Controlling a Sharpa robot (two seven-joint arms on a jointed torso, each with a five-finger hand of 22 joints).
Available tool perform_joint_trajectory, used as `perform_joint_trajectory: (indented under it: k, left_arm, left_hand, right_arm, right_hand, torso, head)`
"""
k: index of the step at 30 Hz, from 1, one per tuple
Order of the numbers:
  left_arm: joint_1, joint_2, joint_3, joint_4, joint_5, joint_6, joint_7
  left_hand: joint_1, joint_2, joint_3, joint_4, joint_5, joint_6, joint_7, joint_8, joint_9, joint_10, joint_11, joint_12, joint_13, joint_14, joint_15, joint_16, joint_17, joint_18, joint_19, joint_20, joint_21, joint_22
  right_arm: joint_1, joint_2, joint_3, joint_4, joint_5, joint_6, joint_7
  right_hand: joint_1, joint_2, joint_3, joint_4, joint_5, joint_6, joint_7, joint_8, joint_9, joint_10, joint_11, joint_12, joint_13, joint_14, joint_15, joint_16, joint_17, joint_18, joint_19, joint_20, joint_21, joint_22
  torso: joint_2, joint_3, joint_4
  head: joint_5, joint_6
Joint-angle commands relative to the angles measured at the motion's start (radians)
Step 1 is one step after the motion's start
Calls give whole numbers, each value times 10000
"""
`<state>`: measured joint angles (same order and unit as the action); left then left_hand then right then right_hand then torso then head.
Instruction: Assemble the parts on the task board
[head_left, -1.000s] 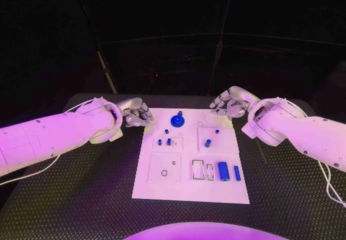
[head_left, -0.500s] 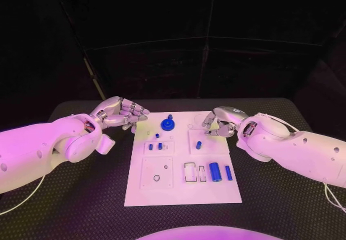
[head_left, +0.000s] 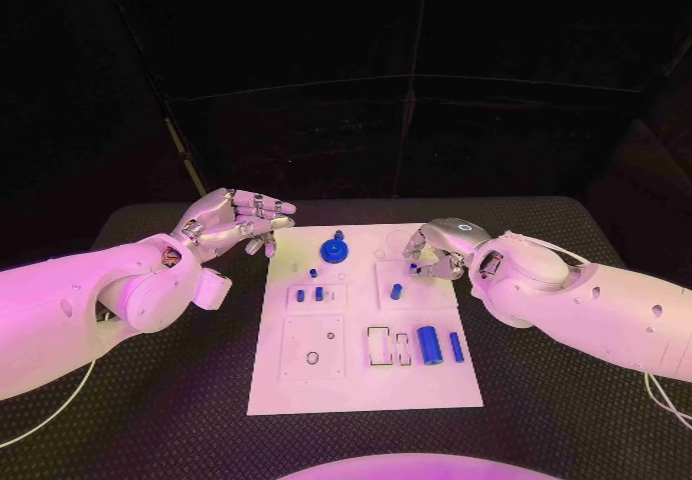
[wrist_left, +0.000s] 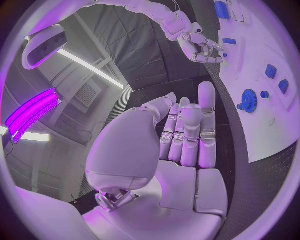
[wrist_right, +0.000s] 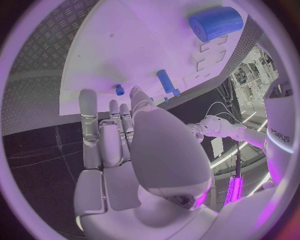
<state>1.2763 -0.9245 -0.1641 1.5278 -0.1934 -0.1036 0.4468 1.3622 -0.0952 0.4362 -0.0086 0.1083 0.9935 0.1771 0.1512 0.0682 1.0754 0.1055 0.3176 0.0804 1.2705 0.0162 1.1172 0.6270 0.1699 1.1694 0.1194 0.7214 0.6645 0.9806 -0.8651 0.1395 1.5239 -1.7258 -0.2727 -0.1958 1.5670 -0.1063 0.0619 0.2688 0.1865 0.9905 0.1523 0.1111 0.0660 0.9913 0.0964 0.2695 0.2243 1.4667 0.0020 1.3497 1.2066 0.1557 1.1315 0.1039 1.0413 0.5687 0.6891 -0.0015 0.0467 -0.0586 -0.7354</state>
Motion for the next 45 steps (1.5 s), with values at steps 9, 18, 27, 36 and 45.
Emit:
perform_joint_trajectory:
  k: [9,18,27,36,45]
  left_arm:
    - [1,-5,5,6,401,126,362]
    - [-1,6,5,-27,402,149,316]
    - [-1,12,5,-58,402,181,272]
    - [-1,3,5,-69,402,171,245]
    - [-1,-4,5,-72,402,156,241]
  left_hand:
    - [-103,41,-70,-25,-28,-12,59,45,-10,-60,-10,72,19,-96,22,-93,-66,137,-76,-10,-82,-26]
    - [-103,60,-74,-30,-26,-13,61,46,-9,-66,-7,83,21,-123,23,-126,-125,138,-84,-9,-101,-40]
    - [-116,70,-87,-29,-28,-16,66,47,-10,-79,-2,91,21,-156,27,-166,-197,137,-92,-6,-121,-55]
    - [-116,70,-87,-29,-28,-16,66,47,-10,-79,-2,91,21,-156,27,-166,-197,137,-92,-6,-121,-55]
    - [-115,75,-93,-38,-26,-23,67,44,-11,-92,-1,96,21,-176,29,-187,-233,137,-99,-4,-136,-66]
  right_arm:
    - [-5,126,4,-122,-478,308,-292]
    - [-58,184,3,-166,-477,651,-260]
    - [-117,272,3,-258,-473,952,-263]
    - [-188,335,3,-306,-485,887,-355]
    - [-211,287,4,-146,-625,58,-386]
  right_hand:
    - [268,267,424,-99,-109,205,68,-90,41,155,12,-92,-366,287,81,-68,-100,130,76,95,23,87]
    - [616,368,1282,-259,-292,640,0,-56,61,745,-87,-259,-847,333,-5,10,13,94,216,14,230,353]
    - [537,205,1977,-401,-491,799,-3,-143,40,1067,-112,-500,-1223,338,-18,20,28,87,188,-14,304,410]
    - [442,101,2452,-567,-490,877,9,-209,40,1206,-106,-633,-1434,336,-23,16,26,88,168,-16,351,445]
    - [525,99,3224,-1072,-494,1235,-32,-116,84,1650,-181,-598,-1520,379,-95,109,148,48,286,-86,633,797]
  torso:
    - [4,-9,5]
    - [-5,-3,-8]
    - [-1,0,3]
    - [-5,-1,-7]
    - [-11,13,-1]
  head:
    - [-42,-55]
    - [-14,-112]
    - [-27,-160]
    - [-25,-196]
    - [-3,-199]
